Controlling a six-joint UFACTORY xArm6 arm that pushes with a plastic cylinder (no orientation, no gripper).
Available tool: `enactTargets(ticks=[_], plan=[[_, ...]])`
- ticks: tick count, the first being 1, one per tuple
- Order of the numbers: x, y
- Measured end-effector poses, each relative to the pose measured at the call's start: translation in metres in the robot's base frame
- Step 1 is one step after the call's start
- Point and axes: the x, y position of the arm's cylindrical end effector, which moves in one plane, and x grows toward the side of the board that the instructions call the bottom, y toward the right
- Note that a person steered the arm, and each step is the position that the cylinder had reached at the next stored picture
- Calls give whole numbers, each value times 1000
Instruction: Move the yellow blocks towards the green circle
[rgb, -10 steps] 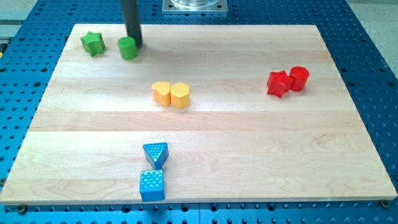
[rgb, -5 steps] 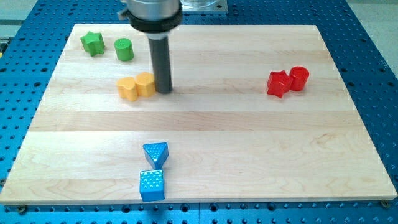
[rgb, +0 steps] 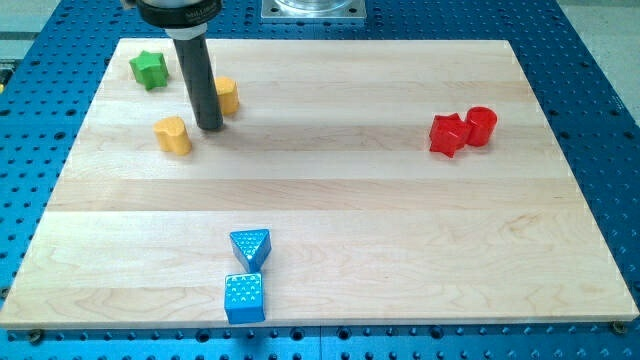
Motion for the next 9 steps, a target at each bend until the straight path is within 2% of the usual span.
enactTargets(ticks=[1,2,3,4,5,6,8,9], plan=[[-23,4],[-5,0],[79,3],[87,-76],[35,-82],[69,-79],[92,-28],[99,-25]])
